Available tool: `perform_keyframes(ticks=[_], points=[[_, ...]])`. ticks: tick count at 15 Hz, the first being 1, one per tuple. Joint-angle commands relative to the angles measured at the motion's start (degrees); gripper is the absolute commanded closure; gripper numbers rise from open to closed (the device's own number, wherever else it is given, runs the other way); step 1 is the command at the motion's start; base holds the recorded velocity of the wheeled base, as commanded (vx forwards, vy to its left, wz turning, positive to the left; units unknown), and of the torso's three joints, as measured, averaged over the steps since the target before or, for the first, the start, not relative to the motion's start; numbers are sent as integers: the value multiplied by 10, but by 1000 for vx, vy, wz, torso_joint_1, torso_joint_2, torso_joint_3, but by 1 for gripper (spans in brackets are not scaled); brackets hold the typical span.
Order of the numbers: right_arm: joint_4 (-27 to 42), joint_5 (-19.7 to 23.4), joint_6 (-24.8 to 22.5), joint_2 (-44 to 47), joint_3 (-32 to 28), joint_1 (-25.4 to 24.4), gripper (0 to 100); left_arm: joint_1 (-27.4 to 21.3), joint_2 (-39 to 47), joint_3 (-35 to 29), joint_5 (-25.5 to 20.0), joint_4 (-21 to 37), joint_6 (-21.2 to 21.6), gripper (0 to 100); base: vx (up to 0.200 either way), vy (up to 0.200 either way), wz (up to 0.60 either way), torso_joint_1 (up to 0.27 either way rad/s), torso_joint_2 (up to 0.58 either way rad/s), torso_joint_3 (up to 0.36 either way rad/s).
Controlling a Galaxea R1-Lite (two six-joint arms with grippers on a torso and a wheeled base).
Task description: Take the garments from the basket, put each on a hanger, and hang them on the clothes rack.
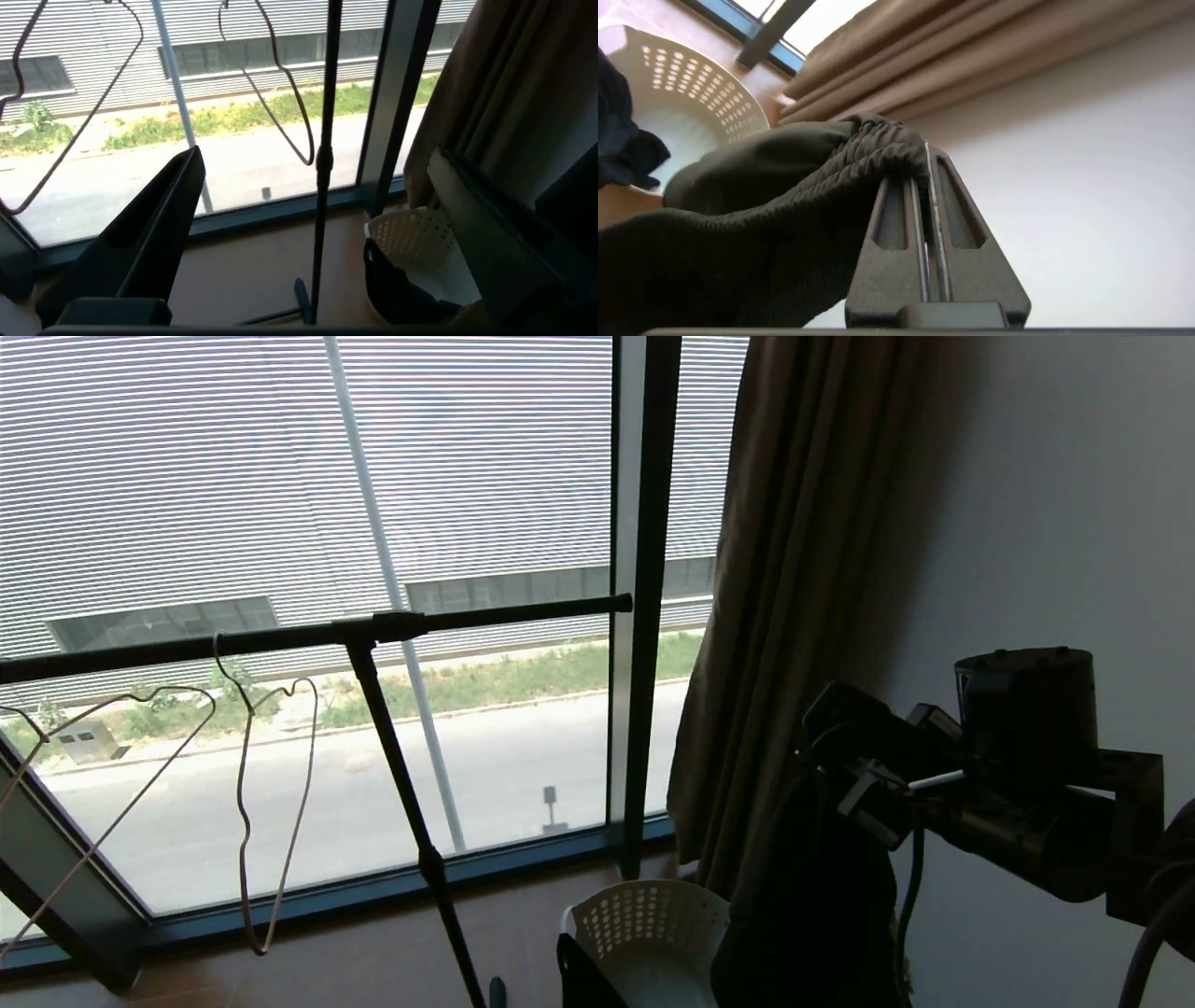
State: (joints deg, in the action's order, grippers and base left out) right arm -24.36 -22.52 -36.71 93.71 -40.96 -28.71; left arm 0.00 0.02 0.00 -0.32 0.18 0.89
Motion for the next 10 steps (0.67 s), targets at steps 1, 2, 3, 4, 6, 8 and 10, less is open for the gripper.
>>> perform_keyframes(ticks=[1,2,3,4,6,8,10], points=[[0,0,0,3,0,0,100,0,0,0,0,0,0,0,0,0,600,7,2,2],[0,0,0,3,0,0,100,0,0,0,0,0,0,0,0,0,600,2,-2,7],[-1,0,0,2,0,0,100,0,0,0,0,0,0,0,0,0,0,0,0,0],[-1,0,1,2,0,1,100,0,0,0,0,0,0,0,0,0,0,0,0,0],[-1,0,1,2,0,1,100,0,0,0,1,0,0,0,0,0,0,0,0,0],[-3,0,1,2,-1,7,100,0,0,0,1,0,0,0,0,0,0,0,0,0],[-10,0,1,2,-1,9,100,0,0,0,0,0,0,0,0,200,0,-5,0,5]])
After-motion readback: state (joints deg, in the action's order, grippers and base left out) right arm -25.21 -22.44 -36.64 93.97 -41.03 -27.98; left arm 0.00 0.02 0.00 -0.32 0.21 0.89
